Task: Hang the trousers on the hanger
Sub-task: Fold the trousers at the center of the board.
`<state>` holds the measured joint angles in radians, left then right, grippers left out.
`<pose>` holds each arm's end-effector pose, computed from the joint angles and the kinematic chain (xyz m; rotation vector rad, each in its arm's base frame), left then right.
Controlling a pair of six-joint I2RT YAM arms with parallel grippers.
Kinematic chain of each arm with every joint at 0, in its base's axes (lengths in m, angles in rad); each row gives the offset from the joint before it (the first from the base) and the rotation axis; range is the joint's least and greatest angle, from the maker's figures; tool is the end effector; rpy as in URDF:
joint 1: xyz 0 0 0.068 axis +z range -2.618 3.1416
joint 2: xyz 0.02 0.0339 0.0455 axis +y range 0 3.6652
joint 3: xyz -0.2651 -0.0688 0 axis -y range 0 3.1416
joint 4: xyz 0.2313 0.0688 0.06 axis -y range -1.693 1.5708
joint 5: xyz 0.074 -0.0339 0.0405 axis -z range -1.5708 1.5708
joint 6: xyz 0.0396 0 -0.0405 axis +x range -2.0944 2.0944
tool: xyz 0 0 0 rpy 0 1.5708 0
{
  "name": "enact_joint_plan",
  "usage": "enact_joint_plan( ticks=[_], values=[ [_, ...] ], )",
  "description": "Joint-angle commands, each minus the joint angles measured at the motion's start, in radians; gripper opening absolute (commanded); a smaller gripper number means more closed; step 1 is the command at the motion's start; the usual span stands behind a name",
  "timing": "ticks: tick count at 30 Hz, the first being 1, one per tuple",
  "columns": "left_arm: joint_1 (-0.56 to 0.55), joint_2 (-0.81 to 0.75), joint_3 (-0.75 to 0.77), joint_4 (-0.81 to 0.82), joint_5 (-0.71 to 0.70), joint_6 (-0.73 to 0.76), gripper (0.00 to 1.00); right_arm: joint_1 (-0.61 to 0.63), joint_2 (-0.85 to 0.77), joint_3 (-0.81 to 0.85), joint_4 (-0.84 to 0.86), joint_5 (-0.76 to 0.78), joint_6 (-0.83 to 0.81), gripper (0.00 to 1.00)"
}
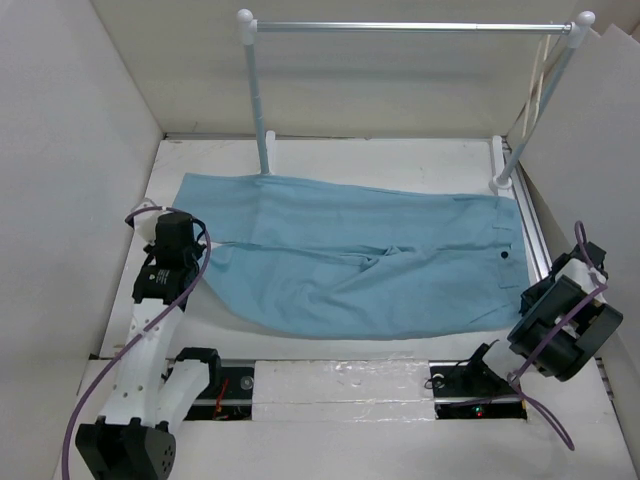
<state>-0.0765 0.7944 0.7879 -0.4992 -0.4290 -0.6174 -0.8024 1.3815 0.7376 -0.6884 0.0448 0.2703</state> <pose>0.1630 0.0040 0.3078 -0.7859 1.8684 0.0090 0.1502 -0.1579 0.1727 1.4985 2.5053 -0.1551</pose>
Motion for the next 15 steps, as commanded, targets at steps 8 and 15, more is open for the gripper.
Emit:
enact_joint_plan(
  ticks=[8, 15],
  values=[
    [0.09, 0.289, 0.218, 0.074, -0.083, -0.054, 0.0, 0.124, -0.033, 0.332, -0.097, 0.07, -0.152, 0.0],
    [0.09, 0.433, 0.306, 0.099, -0.201, -0.071, 0.0, 0.201, 0.097, 0.546, -0.027, -0.017, -0.102, 0.0]
  ],
)
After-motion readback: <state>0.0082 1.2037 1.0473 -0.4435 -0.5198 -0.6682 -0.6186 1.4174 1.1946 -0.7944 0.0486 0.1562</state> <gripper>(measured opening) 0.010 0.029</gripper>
